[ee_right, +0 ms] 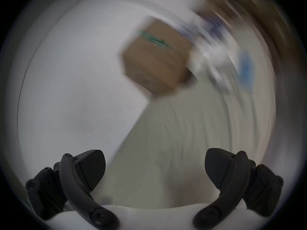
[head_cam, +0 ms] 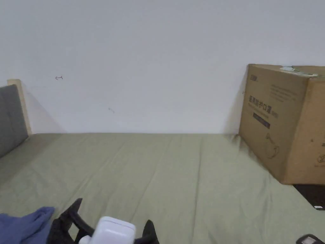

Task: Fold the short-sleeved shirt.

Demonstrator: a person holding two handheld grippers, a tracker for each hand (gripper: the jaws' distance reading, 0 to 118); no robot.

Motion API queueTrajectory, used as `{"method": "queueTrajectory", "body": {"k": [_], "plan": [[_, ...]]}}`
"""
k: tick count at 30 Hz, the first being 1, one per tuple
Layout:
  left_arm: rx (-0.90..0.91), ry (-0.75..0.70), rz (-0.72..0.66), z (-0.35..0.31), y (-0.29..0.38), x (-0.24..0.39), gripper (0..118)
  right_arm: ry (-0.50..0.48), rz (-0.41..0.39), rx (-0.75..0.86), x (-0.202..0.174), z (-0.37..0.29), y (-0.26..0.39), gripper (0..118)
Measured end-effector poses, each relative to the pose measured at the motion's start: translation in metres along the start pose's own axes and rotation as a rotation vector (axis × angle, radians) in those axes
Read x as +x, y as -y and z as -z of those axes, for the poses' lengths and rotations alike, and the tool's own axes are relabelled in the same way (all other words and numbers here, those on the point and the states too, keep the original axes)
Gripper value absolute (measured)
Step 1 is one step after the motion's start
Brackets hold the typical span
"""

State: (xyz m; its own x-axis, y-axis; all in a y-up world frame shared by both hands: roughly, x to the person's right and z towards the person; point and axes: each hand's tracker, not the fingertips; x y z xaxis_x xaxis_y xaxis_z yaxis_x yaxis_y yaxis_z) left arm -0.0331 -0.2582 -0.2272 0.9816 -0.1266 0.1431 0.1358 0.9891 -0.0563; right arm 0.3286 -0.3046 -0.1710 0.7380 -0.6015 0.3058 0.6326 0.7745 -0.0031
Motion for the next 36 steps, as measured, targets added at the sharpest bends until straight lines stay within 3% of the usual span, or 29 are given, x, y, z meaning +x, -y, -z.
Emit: {"method": "queueTrajectory", "body": {"k": [2, 3, 4, 5, 6, 8, 10, 13, 17, 20, 26, 32, 36], "plan": [[0.081, 0.073, -0.389, -0.008, 0.005, -0.023, 118, -0.023, -0.591, 0.212, -0.04, -0.018, 0.004, 118], [0.162, 0.027, -0.403, -0.013, 0.008, -0.023, 118, -0.009, -0.79, 0.325, -0.051, -0.025, 0.013, 118], [0.222, -0.056, -0.339, -0.017, 0.008, -0.019, 118, 0.002, -0.923, 0.432, -0.06, -0.03, 0.022, 118], [0.24, -0.135, -0.251, -0.019, 0.008, -0.013, 118, -0.003, -0.959, 0.474, -0.064, -0.034, 0.026, 118], [0.239, -0.196, -0.161, -0.019, 0.006, -0.008, 118, -0.03, -0.964, 0.483, -0.069, -0.037, 0.027, 118], [0.237, -0.222, -0.078, -0.019, 0.004, -0.006, 118, -0.089, -0.853, 0.431, -0.069, -0.038, 0.023, 118], [0.239, -0.187, -0.094, -0.021, 0.004, -0.003, 118, -0.098, -0.737, 0.387, -0.071, -0.039, 0.024, 118], [0.227, -0.175, -0.1, -0.024, 0.002, -0.004, 118, -0.075, -0.638, 0.334, -0.065, -0.034, 0.022, 118], [0.22, -0.169, -0.125, -0.024, 0.004, -0.008, 118, -0.068, -0.635, 0.305, -0.062, -0.032, 0.022, 118], [0.221, -0.157, -0.117, -0.024, 0.004, -0.009, 118, -0.137, -0.652, 0.269, -0.059, -0.033, 0.02, 118], [0.198, -0.155, -0.081, -0.024, 0.002, -0.007, 118, -0.105, -0.687, 0.267, -0.065, -0.032, 0.023, 118], [0.182, -0.148, -0.038, -0.024, 0.001, -0.004, 118, -0.091, -0.646, 0.27, -0.064, -0.033, 0.02, 118], [0.188, -0.143, -0.026, -0.025, 0.0, -0.003, 118, -0.083, -0.669, 0.268, -0.065, -0.032, 0.019, 118]]}}
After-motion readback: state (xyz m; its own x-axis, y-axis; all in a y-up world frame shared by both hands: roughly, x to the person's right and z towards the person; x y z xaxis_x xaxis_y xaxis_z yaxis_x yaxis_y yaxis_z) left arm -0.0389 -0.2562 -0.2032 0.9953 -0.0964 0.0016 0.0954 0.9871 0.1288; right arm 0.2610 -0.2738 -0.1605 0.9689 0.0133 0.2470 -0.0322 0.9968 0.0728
